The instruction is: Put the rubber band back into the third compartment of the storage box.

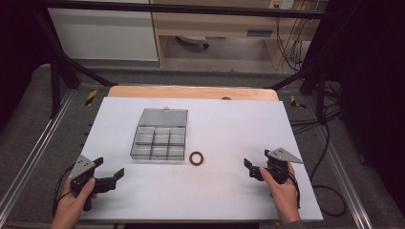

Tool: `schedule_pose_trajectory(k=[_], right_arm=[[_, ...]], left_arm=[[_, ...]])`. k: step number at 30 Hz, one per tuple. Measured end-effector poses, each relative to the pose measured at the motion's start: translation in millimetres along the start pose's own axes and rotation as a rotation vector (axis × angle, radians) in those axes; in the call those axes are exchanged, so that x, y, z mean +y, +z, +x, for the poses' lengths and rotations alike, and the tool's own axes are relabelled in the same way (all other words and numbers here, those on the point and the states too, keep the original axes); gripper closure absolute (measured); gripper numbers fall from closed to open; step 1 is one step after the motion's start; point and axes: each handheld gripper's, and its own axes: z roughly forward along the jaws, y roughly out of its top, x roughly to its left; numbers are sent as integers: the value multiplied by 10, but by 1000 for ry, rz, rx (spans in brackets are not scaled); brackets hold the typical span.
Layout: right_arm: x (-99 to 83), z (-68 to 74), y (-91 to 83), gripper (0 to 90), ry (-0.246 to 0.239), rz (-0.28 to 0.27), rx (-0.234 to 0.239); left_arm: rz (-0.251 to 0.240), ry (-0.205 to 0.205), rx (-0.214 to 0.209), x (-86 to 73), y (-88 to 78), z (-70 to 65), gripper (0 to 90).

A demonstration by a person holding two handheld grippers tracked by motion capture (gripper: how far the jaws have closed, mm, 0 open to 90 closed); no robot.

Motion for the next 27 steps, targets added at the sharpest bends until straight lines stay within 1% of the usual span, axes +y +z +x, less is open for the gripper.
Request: schedule_pose_trajectory(k=[2, 3, 4, 5, 7, 10, 12, 14, 16, 17, 18, 19, 20, 21, 22, 23, 25, 27], right_arm=[[-4, 9, 9, 70, 0, 4, 9], [1, 32, 1, 99, -24, -11, 1], [7, 45, -6, 100, -38, -29, -14], [19, 50, -12, 100, -48, -43, -19], [33, 68, -6, 92, -44, -55, -13], [35, 115, 21, 86, -60, -39, -3], [38, 135, 29, 84, -62, -36, 3], [41, 170, 48, 79, -61, -24, 12], [49, 210, 94, 66, -64, 6, 33], [70, 259, 135, 70, -60, 33, 38], [70, 259, 135, 70, -60, 33, 38], [80, 287, 159, 70, -72, 48, 42], [92, 339, 207, 68, -78, 80, 50], [92, 339, 207, 68, -78, 80, 50], [93, 358, 235, 67, -79, 99, 59], [93, 394, 297, 62, -77, 119, 78], [98, 431, 359, 58, -87, 150, 90], [107, 468, 414, 56, -76, 176, 107]], left_arm=[[4, 10, -7, 2, 7, -7, 63], [5, 8, -7, -2, 9, -4, 63], [6, 2, -5, -7, 7, 3, 64], [4, -4, -4, -11, 4, 13, 66], [2, -11, 0, -18, 1, 22, 67], [3, -4, -4, -16, 1, 6, 67], [13, 12, -10, -16, 2, -9, 66], [22, 20, -16, -18, 6, -26, 65], [25, 25, -16, -20, 10, -36, 65], [27, 26, -16, -21, 11, -39, 64], [27, 26, -16, -21, 13, -40, 64], [26, 25, -20, -23, 17, -42, 64], [27, 23, -21, -24, 17, -44, 65], [29, 27, -19, -23, 14, -42, 65], [30, 28, -20, -24, 14, -44, 64], [30, 28, -25, -25, 16, -46, 64], [31, 30, -28, -27, 17, -53, 64], [32, 32, -29, -27, 20, -57, 64]])
